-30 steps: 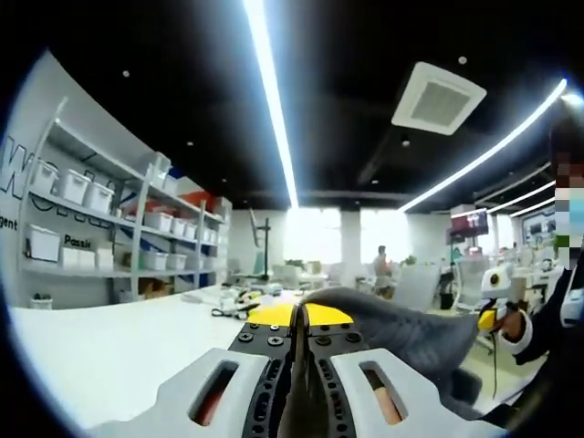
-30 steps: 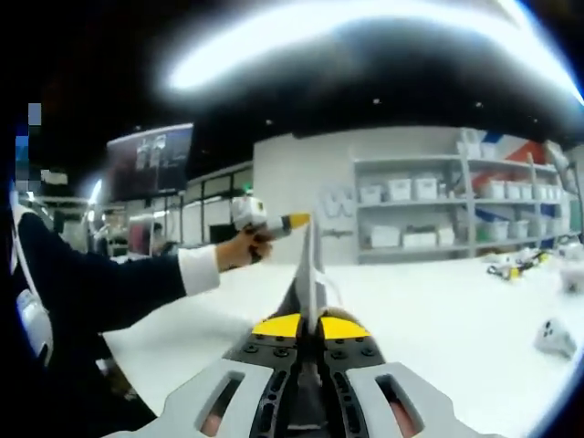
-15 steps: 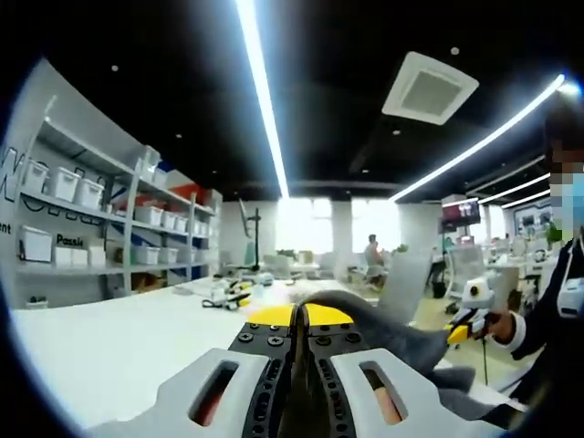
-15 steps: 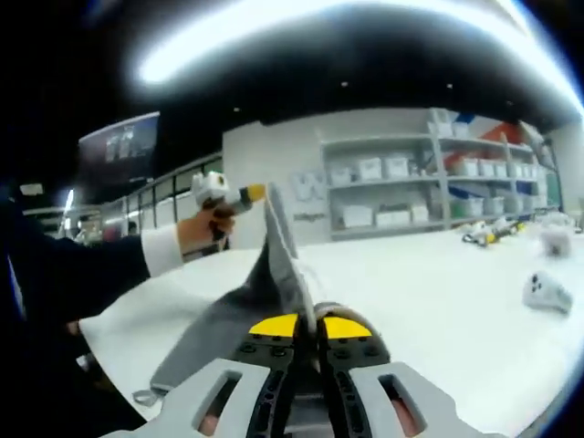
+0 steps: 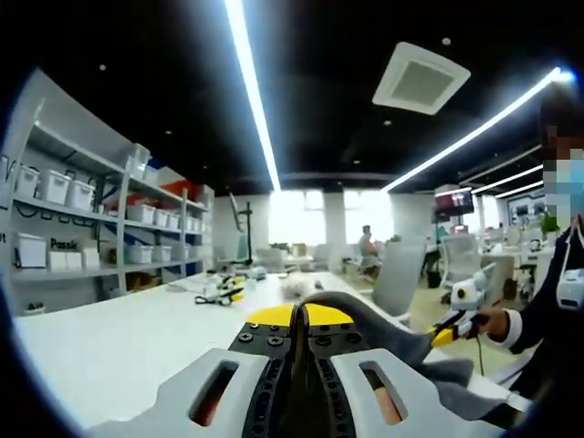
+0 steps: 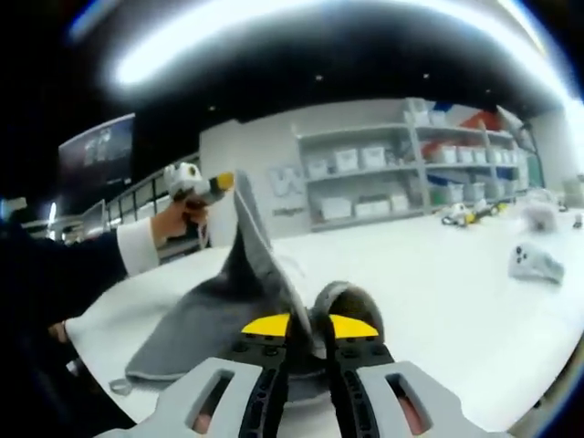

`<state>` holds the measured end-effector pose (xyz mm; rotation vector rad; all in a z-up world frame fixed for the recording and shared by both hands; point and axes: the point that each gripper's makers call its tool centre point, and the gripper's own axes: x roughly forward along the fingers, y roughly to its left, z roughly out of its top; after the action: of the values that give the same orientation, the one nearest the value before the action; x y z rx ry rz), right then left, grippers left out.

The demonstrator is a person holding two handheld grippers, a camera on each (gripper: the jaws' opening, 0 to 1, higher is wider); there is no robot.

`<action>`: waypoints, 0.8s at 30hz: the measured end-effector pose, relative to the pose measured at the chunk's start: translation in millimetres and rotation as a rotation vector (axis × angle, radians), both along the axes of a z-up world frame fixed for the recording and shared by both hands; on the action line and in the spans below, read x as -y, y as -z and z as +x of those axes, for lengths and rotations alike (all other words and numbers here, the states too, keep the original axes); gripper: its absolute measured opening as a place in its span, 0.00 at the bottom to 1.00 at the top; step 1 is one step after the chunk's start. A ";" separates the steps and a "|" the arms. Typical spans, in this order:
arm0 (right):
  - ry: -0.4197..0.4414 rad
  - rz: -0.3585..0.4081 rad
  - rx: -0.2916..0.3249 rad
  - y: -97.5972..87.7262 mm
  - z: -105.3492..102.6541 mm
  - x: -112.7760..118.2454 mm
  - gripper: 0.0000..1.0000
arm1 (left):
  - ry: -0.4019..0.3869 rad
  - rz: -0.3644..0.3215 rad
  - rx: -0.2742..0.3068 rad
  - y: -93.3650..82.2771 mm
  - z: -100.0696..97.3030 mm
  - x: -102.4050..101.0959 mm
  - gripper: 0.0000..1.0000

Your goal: Open the folded towel by lifting each exposed corner and separating the folded layers until the towel lies flat within the target outline without major curled edges

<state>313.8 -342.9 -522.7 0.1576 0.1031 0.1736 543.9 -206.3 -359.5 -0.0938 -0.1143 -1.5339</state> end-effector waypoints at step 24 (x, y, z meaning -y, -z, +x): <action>-0.208 0.103 0.150 -72.5 -20.5 -71.2 0.00 | -0.054 -0.040 -0.018 -8.5 5.5 -32.4 0.01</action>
<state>293.2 -271.8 -450.2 0.2359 -0.0390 0.3973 549.5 -173.9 -351.0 -0.1352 -0.1321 -1.4769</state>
